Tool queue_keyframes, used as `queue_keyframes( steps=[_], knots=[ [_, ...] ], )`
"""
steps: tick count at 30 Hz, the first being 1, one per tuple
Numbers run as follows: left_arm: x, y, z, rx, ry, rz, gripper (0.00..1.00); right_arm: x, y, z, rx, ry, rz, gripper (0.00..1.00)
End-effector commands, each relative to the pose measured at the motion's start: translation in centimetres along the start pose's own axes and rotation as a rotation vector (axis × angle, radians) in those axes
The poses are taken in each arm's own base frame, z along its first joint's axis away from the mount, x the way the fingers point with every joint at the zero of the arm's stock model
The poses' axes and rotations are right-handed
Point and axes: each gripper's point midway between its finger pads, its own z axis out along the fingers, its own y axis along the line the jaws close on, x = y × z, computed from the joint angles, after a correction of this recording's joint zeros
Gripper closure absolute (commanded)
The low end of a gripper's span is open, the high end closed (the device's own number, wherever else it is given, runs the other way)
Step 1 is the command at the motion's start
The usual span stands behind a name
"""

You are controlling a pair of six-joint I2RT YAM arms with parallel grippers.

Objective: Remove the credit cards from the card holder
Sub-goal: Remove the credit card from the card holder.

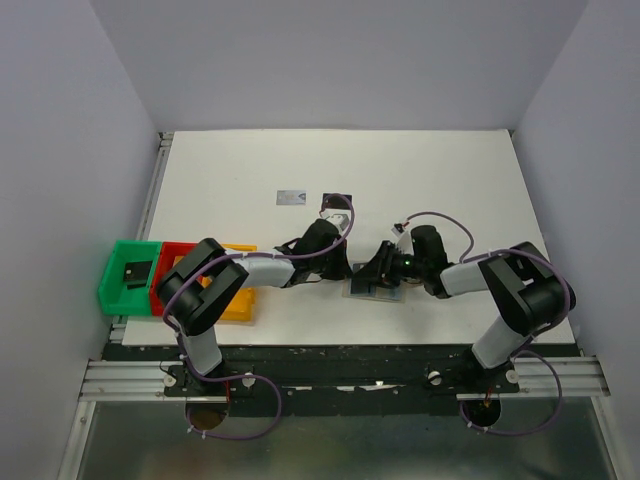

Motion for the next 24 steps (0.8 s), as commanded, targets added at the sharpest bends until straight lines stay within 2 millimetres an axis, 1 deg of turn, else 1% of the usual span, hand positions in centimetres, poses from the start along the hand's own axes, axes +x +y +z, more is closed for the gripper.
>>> queue_keyframes(
  steps=[1, 5, 12, 24],
  knots=[
    [3.2, 0.0, 0.4, 0.017, 0.102, 0.000, 1.00, -0.5, 1.8, 0.3, -0.083, 0.007, -0.030, 0.56],
    [3.4, 0.7, 0.1, -0.019, 0.100, -0.016, 1.00, -0.6, 2.2, -0.4, -0.069, -0.006, -0.055, 0.56],
    [3.4, 1.4, 0.0, -0.053, 0.093, -0.031, 1.00, -0.4, 2.0, -1.5, -0.010, -0.009, -0.104, 0.57],
    [3.7, 1.7, 0.0, -0.073, 0.101, -0.032, 1.00, -0.4, 2.1, -2.2, 0.021, -0.019, -0.124, 0.57]
  ],
)
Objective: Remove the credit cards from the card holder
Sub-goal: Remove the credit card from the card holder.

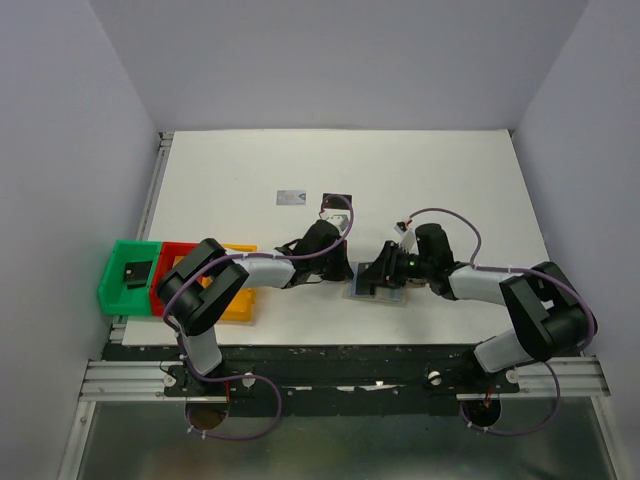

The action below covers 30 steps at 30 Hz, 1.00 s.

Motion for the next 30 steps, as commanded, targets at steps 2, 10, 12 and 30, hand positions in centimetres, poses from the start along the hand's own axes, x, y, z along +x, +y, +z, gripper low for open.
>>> queue_keyframes(
  steps=[2, 10, 12, 30],
  knots=[
    [3.5, 2.3, 0.0, -0.088, 0.099, -0.013, 1.00, -1.0, 0.8, -0.4, 0.006, -0.029, -0.048, 0.57],
    [3.7, 2.8, 0.0, -0.111, 0.106, -0.019, 1.00, -1.0, 0.7, -1.1, 0.038, -0.039, -0.055, 0.59],
    [3.5, 2.7, 0.0, -0.112, 0.103, -0.020, 1.00, -1.0, 0.6, -1.2, 0.048, -0.045, -0.060, 0.61],
    [3.5, 3.0, -0.6, -0.127, 0.092, -0.012, 1.00, -1.0, -1.4, -1.7, 0.126, -0.067, -0.038, 0.80]
  ],
)
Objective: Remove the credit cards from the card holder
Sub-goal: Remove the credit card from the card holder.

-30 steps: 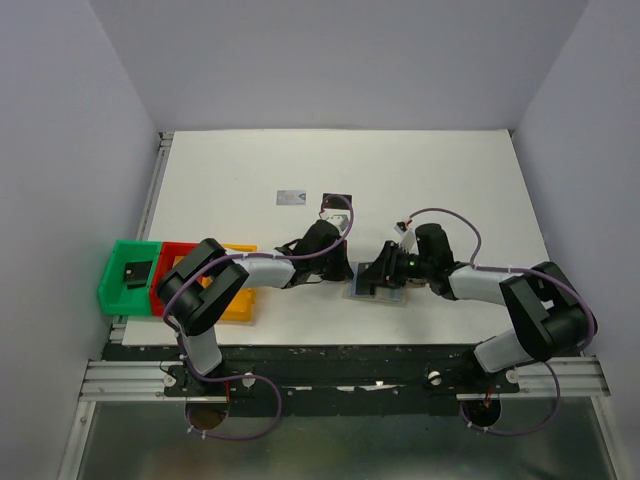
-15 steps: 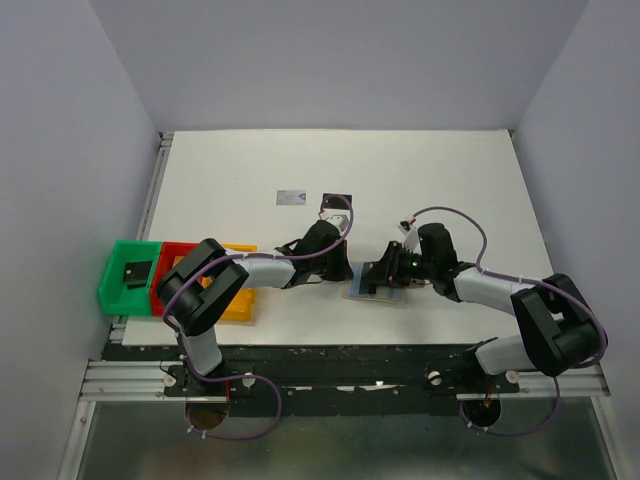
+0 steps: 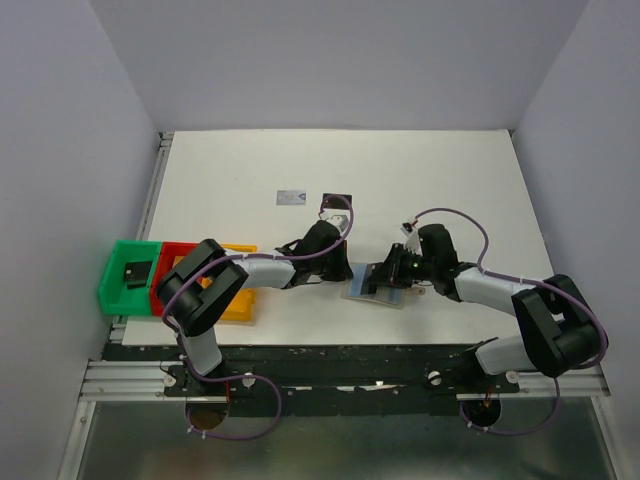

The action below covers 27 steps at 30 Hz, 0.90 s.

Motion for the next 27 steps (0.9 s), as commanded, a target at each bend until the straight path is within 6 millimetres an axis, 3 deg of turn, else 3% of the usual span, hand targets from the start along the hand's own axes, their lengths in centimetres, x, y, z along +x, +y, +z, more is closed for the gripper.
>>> queue_keyframes(
  steps=[1, 9, 14, 27],
  knots=[
    [3.4, 2.9, -0.6, -0.112, 0.096, -0.005, 1.00, -0.8, 0.0, -0.4, 0.010, -0.034, -0.018, 0.81],
    [3.6, 3.2, -0.6, -0.123, 0.095, -0.006, 1.00, -0.6, -0.5, -0.9, 0.023, -0.041, -0.016, 0.89],
    [3.4, 3.3, -0.8, -0.130, 0.084, -0.005, 1.00, -0.4, -1.0, -1.0, 0.033, -0.042, -0.006, 0.99],
    [3.4, 3.3, -1.7, -0.121, 0.059, 0.015, 1.00, 0.2, -3.4, -2.4, 0.121, -0.058, 0.022, 1.00]
  ],
)
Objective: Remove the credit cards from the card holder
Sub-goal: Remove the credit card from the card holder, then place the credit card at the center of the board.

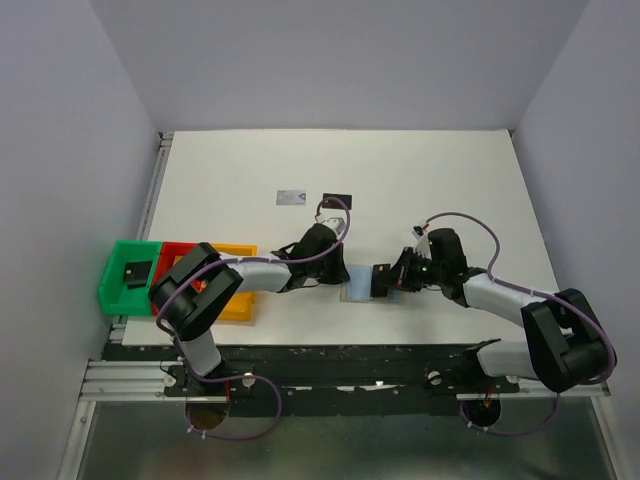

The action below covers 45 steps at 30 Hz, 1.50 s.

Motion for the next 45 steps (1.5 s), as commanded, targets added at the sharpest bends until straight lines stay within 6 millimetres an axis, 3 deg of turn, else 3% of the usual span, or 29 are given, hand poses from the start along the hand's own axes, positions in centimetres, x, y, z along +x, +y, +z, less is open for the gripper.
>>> queue_keyframes(
  steps=[1, 3, 4, 8, 11, 12, 17, 21, 24, 25, 29, 35, 39, 45],
  knots=[
    [2.7, 2.6, -1.1, -0.097, 0.056, 0.023, 1.00, 0.0, -1.6, -1.2, 0.082, -0.027, -0.009, 1.00],
    [1.9, 2.1, -1.5, -0.083, 0.035, 0.040, 1.00, -0.1, -1.9, -2.0, 0.123, -0.034, -0.034, 1.00],
    [1.5, 1.6, -1.7, -0.067, 0.025, 0.051, 0.93, -0.3, -2.0, -2.4, 0.146, -0.040, -0.049, 1.00],
    [-1.3, -1.5, -3.0, 0.025, -0.040, 0.091, 0.49, -1.6, -0.6, -4.5, 0.157, -0.081, -0.168, 1.00],
    [-3.8, -3.9, -4.5, 0.082, -0.102, 0.107, 0.27, -2.2, 1.5, -6.2, 0.117, -0.083, -0.298, 1.00],
    [-4.6, -4.7, -5.2, 0.099, -0.124, 0.114, 0.02, -2.1, 2.0, -6.7, 0.115, -0.070, -0.328, 1.00],
    [-7.8, -7.7, -9.3, 0.168, -0.228, 0.165, 0.01, -0.7, 6.0, -8.2, 0.026, 0.027, -0.458, 1.00],
    [-8.4, -9.6, -13.5, 0.298, -0.317, 0.262, 0.01, 1.5, 10.1, -10.3, -0.052, 0.147, -0.637, 1.00],
    [-7.5, -10.9, -17.0, 0.464, -0.385, 0.337, 0.01, 3.9, 13.2, -11.9, -0.191, 0.274, -0.676, 1.00],
    [-7.2, -12.4, -19.0, 0.574, -0.420, 0.395, 0.01, 4.3, 14.0, -12.4, -0.226, 0.295, -0.691, 1.00],
    [-4.0, -14.8, -23.0, 0.823, -0.368, 0.548, 0.09, 6.4, 16.1, -14.2, -0.350, 0.385, -0.759, 1.00],
    [-2.1, -16.1, -24.1, 0.961, -0.265, 0.605, 0.18, 8.2, 17.0, -14.2, -0.407, 0.463, -0.821, 1.00],
    [-1.2, -16.6, -23.9, 1.033, -0.181, 0.611, 0.31, 8.3, 17.5, -14.1, -0.408, 0.462, -0.839, 1.00],
    [0.0, -17.1, -23.6, 1.082, -0.113, 0.617, 0.40, 8.1, 18.1, -14.0, -0.409, 0.453, -0.851, 1.00]
  ],
)
